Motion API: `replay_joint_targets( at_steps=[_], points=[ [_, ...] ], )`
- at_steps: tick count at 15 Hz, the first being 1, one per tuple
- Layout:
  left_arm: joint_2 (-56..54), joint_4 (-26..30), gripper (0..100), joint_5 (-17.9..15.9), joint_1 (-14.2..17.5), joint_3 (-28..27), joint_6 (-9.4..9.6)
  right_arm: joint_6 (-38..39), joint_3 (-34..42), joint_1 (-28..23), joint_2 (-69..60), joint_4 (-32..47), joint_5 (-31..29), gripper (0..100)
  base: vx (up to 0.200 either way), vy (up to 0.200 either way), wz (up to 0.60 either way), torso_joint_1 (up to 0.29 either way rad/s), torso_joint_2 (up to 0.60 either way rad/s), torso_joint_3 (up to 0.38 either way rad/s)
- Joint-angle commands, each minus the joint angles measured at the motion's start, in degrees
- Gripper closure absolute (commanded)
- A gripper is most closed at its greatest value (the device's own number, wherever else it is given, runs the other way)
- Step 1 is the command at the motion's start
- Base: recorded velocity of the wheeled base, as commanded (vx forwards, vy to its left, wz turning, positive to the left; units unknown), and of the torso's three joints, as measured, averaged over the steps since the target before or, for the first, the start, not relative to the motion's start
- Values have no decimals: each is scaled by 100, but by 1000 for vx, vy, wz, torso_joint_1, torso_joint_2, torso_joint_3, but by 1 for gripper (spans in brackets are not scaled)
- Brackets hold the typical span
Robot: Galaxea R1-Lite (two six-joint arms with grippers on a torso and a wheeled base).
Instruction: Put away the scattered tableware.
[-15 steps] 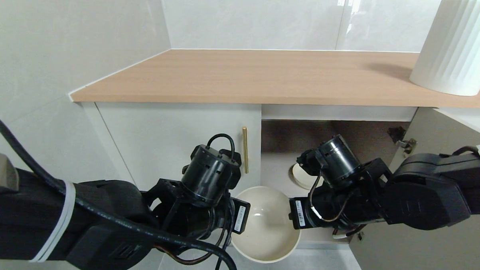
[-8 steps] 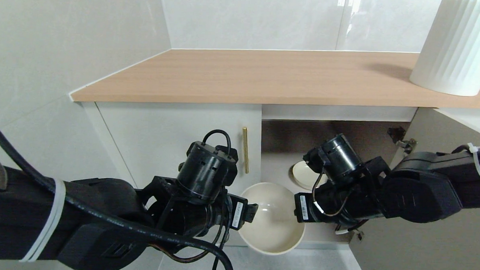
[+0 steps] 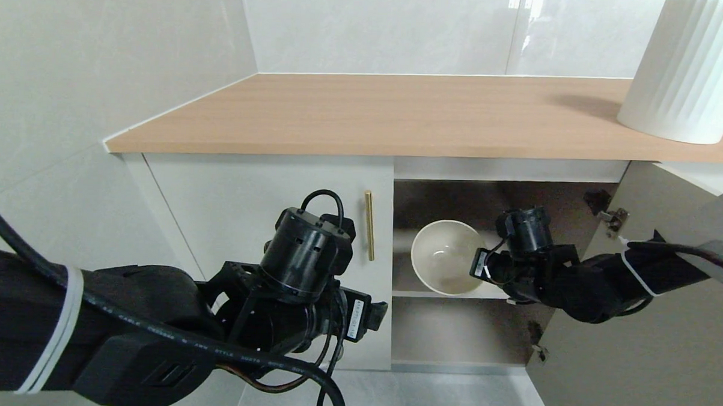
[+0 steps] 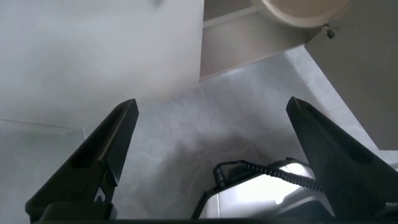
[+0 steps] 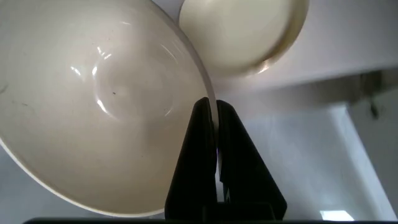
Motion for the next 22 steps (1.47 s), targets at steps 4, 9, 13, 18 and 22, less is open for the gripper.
replay_joint_targets(
  at_steps=[4,9,13,18,22],
  points=[
    [-10,-3,0,1,4,1,-1,-21,-323,-446,470,-129,-17,100,0,0,0,0,0,0],
    [-1,-3,0,1,4,1,-1,14,-1105,-815,892,161,-52,100,0,0,0,0,0,0],
    [25,-3,0,1,4,1,-1,23,-1387,-982,1120,258,-52,100,0,0,0,0,0,0],
    [34,-3,0,1,4,1,-10,14,-1571,-1087,1419,267,-52,100,0,0,0,0,0,0],
    [34,-3,0,1,4,1,-10,14,-1650,-1087,1498,267,-43,100,0,0,0,0,0,0]
  ],
)
